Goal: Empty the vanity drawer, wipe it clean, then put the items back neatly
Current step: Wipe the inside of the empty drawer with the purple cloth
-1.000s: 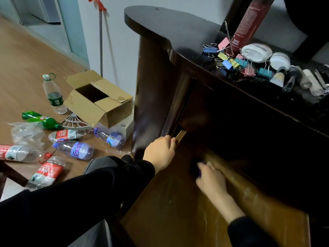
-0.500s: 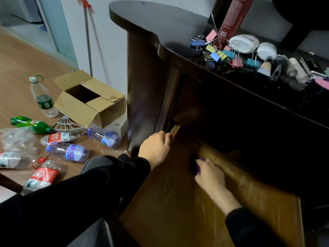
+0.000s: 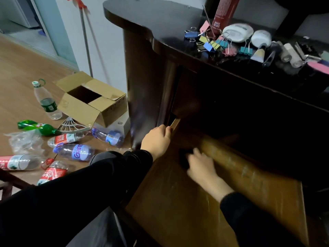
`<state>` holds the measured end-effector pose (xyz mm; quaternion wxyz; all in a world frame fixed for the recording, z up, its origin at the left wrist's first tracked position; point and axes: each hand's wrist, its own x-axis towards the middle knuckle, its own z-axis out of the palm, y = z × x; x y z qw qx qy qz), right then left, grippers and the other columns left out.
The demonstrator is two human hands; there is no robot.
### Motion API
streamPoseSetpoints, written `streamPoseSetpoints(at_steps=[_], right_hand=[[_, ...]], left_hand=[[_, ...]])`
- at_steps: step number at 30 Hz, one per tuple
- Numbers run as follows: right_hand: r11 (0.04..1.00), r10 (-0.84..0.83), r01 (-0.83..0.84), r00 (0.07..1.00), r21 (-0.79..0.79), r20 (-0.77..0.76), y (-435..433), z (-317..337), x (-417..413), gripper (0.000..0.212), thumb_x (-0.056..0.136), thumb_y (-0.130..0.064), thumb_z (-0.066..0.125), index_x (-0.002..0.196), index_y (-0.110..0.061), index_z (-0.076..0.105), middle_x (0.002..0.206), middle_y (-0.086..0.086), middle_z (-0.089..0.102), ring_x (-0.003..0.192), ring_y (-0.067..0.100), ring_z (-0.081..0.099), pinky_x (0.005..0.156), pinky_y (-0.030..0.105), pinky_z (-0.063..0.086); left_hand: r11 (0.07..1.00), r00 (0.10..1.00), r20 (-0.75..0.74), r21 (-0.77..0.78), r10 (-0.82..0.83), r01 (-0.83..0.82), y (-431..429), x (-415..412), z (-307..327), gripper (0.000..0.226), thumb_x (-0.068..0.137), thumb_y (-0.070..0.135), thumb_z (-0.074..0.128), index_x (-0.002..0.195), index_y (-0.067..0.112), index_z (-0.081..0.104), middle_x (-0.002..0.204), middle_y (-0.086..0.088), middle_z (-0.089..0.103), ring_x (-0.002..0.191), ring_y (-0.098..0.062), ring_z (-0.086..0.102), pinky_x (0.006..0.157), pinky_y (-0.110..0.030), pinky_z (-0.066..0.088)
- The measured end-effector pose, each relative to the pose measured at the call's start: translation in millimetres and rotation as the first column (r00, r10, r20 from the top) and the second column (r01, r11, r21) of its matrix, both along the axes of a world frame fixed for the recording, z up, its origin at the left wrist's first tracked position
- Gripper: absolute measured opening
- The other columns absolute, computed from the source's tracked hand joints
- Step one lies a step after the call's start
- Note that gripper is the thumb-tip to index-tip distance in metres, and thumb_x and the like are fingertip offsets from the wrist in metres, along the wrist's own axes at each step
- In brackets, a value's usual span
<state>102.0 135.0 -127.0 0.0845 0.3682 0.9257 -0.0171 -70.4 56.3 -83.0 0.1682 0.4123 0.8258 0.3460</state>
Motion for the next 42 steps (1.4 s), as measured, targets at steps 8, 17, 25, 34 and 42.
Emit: streamPoseSetpoints(at_steps=[8,17,25,34,42], right_hand=[[0.994,-0.107,0.105,0.991,-0.029,-0.08,24.0,2.3,-18.6,0.048,0.095,-0.023,0.065,0.141,-0.026,0.053,0.144,0.007,0.048,0.112,0.033,0.064,0.087,0.04,0.057],[0.959,0.276,-0.278,0.96,-0.062,-0.043,-33.3,-11.1,4.2,0.054,0.089,-0.018,0.067,0.14,-0.028,0.055,0.126,0.01,0.06,0.108,0.034,0.06,0.087,0.044,0.053],[0.999,0.052,-0.052,0.999,0.013,0.012,-20.7,8.3,-39.6,0.039,0.099,-0.02,0.058,0.138,-0.023,0.053,0.14,0.013,0.052,0.12,0.031,0.057,0.093,0.037,0.051],[1.0,-0.001,0.001,1.0,0.003,-0.029,-6.5,12.0,-35.9,0.051,0.097,-0.028,0.065,0.145,-0.027,0.049,0.146,0.01,0.05,0.127,0.031,0.055,0.102,0.04,0.049],[0.975,0.193,-0.194,0.981,-0.105,-0.023,-68.6,-11.0,-23.0,0.035,0.105,-0.031,0.042,0.131,-0.011,0.055,0.12,0.012,0.063,0.102,0.029,0.062,0.076,0.032,0.04]], left_hand=[[1.0,1.0,0.013,-0.003,0.01,-0.01,0.0,-1.5,-0.8,0.043,0.105,0.046,0.03,0.092,0.015,0.057,0.091,-0.005,0.063,0.087,-0.026,0.059,0.077,-0.039,0.046],[1.0,0.999,0.021,-0.007,0.027,-0.027,2.0,-1.0,-2.8,0.043,0.104,0.047,0.031,0.094,0.016,0.059,0.098,-0.008,0.064,0.091,-0.028,0.06,0.078,-0.038,0.045],[0.999,1.0,0.009,-0.02,0.027,-0.027,-0.5,1.4,2.6,0.043,0.105,0.046,0.031,0.09,0.014,0.056,0.094,-0.006,0.06,0.092,-0.03,0.059,0.076,-0.036,0.041],[0.999,0.999,-0.014,-0.02,0.029,-0.029,-0.6,1.5,3.7,0.043,0.105,0.045,0.03,0.093,0.013,0.057,0.1,-0.012,0.065,0.095,-0.033,0.06,0.079,-0.039,0.045],[0.999,0.999,-0.02,-0.025,0.03,-0.03,1.2,2.2,2.1,0.043,0.105,0.043,0.03,0.095,0.011,0.056,0.103,-0.013,0.065,0.098,-0.034,0.059,0.085,-0.042,0.047]])
